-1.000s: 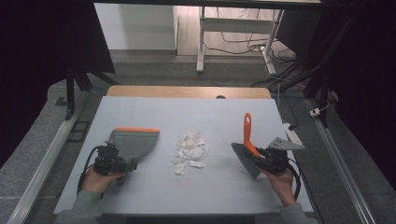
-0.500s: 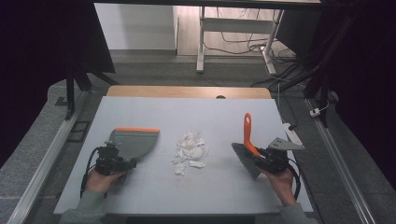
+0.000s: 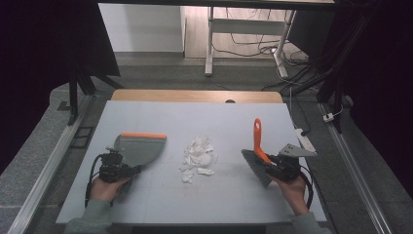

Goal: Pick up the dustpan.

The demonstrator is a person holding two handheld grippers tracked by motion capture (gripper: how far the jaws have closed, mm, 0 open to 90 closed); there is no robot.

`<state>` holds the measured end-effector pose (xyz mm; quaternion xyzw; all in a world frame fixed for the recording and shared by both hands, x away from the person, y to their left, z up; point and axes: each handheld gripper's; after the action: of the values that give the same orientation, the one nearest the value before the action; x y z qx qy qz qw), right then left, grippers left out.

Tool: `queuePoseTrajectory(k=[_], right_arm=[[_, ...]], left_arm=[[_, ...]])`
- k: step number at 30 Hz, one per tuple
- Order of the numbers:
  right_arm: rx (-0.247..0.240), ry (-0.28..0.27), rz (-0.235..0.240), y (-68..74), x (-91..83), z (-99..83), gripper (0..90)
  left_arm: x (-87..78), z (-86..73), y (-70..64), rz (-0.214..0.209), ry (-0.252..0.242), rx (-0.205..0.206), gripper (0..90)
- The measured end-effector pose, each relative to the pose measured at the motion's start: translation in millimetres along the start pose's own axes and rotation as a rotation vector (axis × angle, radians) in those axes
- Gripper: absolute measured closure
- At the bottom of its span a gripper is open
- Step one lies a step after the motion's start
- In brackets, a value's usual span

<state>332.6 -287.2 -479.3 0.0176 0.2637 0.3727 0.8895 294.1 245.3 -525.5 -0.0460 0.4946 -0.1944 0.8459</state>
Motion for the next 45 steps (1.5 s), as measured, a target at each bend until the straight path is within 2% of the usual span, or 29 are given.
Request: queuePoseTrajectory(k=[4,9,18,28,36,45], right_arm=[[0.001,0.002,-0.002,-0.5,-0.2,0.0,70.0],[-0.009,0.006,-0.007,-0.1,-0.1,0.1,70.0],[-0.008,0.004,-0.006,-0.2,-1.0,0.4,70.0],[-0.008,-0.002,-0.009,-0.2,-1.4,0.6,70.1],[-0.007,-0.031,-0.005,0.4,-4.1,2.9,70.1],[-0.005,-0.041,-0.006,0.5,-5.1,3.8,70.1]], left_arm=[[-1.3,-0.3,1.1,0.01,-0.004,-0.005,60.3],[-2.2,-1.3,5.2,-0.012,-0.01,-0.017,61.6],[-4.2,-2.5,7.2,-0.017,-0.02,0.005,61.7],[-11.2,-4.4,9.3,-0.026,-0.076,0.047,61.8],[-17.1,-5.0,10.1,-0.031,-0.123,0.08,61.8],[-26.4,-3.6,13.1,-0.056,-0.183,0.139,61.8]])
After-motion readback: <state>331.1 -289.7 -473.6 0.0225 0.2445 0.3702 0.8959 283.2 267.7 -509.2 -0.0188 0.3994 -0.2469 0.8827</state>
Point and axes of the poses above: each handheld gripper's, and its own axes: x roughly forward along the jaws, z roughly out of its top, y roughly to its left, and after that the axes turned 8 degrees about x, right-handed
